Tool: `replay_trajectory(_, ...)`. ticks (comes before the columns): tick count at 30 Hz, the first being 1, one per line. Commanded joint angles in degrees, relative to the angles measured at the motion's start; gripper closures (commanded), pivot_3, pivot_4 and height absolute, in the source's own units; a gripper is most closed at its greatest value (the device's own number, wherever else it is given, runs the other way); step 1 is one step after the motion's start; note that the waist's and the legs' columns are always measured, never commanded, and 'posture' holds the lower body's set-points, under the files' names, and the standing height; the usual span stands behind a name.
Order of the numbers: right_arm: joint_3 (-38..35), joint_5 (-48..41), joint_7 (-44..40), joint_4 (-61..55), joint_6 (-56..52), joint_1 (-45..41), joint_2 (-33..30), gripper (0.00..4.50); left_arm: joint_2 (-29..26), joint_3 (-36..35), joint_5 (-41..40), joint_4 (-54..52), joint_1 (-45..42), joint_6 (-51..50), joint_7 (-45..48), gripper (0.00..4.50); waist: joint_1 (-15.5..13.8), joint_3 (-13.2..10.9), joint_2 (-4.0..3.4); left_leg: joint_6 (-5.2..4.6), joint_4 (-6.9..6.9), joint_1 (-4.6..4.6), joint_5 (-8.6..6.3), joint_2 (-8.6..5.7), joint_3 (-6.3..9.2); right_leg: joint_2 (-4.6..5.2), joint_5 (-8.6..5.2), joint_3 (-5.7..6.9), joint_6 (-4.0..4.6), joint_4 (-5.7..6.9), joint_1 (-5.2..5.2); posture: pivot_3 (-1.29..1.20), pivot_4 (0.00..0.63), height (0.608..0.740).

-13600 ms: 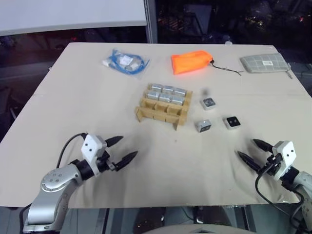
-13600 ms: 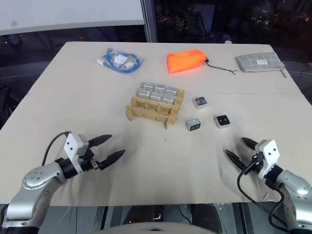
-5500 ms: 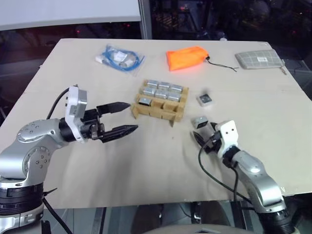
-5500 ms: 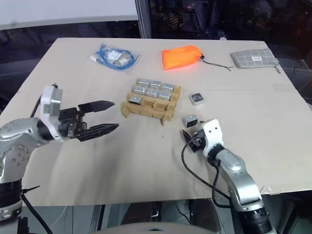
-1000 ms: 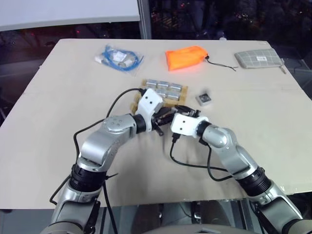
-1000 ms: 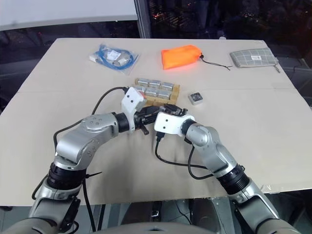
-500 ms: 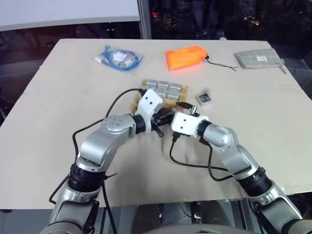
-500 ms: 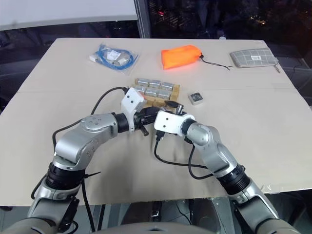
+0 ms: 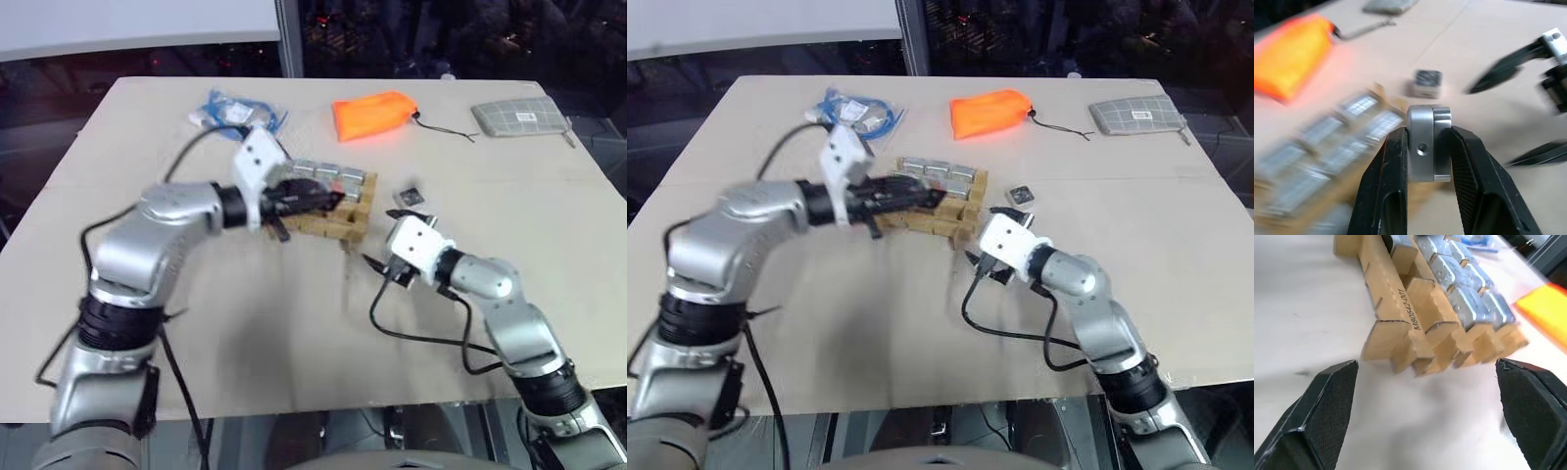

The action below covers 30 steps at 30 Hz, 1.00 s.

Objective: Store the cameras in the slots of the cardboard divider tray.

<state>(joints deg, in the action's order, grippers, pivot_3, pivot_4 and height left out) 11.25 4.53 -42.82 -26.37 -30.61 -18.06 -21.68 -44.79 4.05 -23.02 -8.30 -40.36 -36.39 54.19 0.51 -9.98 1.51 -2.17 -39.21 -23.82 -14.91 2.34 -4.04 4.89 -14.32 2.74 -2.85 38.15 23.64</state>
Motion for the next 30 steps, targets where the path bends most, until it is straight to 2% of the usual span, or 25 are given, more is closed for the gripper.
replay_trajectory(1, -8.06, -9.76, -3.28, -7.79, -8.82, -0.79, -2.32, 0.03, -2.45, 3.46, 5.23, 10.07, -5.64, 12.56, 10.21, 3.62, -0.13, 0.0, 0.0, -0.01, 0.01, -0.01, -0.01, 0.0, 0.0, -0.01, 0.0, 0.01, 0.0, -0.05, -0.01, 0.0, 0.15, 0.74)
replay_trajectory(6, -19.77, -23.29, -7.45, -14.02, -21.65, -2.09, -9.19, 0.03, -1.19, 9.91, 12.9, 30.19, -17.65, 28.31, 23.33, 3.62, -1.19, -0.03, -0.02, -0.09, 0.01, -0.19, -0.05, -0.03, -0.19, -0.01, 0.0, 0.15, -0.01, -0.22, 0.01, 0.0, 0.15, 0.74)
replay_trajectory(10, -29.38, -32.45, -6.59, -15.11, -28.97, -3.79, -12.58, 0.03, 3.03, 13.23, 17.72, 46.61, -26.16, 38.97, 30.52, 3.62, -1.42, -0.03, -0.02, -0.14, 0.02, -0.25, -0.08, -0.04, -0.19, -0.01, 0.0, 0.23, -0.01, -0.28, 0.01, 0.0, 0.15, 0.74)
replay_trajectory(12, -31.59, -35.87, -6.3, -16.08, -31.63, -3.19, -14.22, 0.03, 4.97, 14.08, 19.63, 52.3, -28.7, 43.35, 33.03, 3.62, -1.51, -0.03, -0.02, -0.19, 0.01, -0.33, -0.12, -0.04, -0.14, 0.01, -0.01, 0.31, -0.02, -0.31, 0.01, 0.0, 0.15, 0.74)
replay_trajectory(15, -33.88, -41.96, -5.02, -17.77, -35.37, -2.9, -15.13, 0.03, 8.51, 14.22, 21.32, 59.71, -32.3, 47.43, 35.18, 3.62, -1.34, -0.03, -0.02, -0.24, -0.02, -0.47, -0.15, -0.05, -0.09, 0.03, 0.0, 0.38, -0.03, -0.38, 0.05, 0.0, 0.15, 0.74)
replay_trajectory(20, -35.18, -50.23, -2.29, -20.21, -39.51, -2.66, -16.73, 0.03, 11.2, 15.42, 26.24, 68.24, -36.38, 53.56, 37.68, 3.62, -1.24, -0.03, -0.01, -0.24, -0.13, -0.88, -0.14, -0.05, 0.01, 0.04, 0.01, 0.47, -0.03, -0.31, 0.4, 0.0, 0.15, 0.74)
replay_trajectory(24, -34.82, -53.64, 0.55, -20.12, -39.72, -2.51, -18.34, 0.03, 12.36, 18.07, 32.73, 73.93, -40.37, 58.72, 34.49, 3.62, -1.29, -0.04, 0.0, -0.41, -0.14, -0.89, -0.24, -0.08, 0.05, 0.08, 0.01, 0.51, -0.03, -0.3, 0.39, 0.0, 0.15, 0.74)
replay_trajectory(30, -34.23, -57.04, 3.4, -19.43, -38.76, -2.49, -20.52, 0.03, 13.75, 18.64, 36.17, 77.9, -44.45, 61.6, 35.85, 3.62, -1.15, -0.04, 0.0, -0.47, -0.19, -0.9, -0.28, -0.08, 0.08, 0.09, 0.01, 0.53, -0.04, -0.26, 0.4, 0.0, 0.15, 0.74)
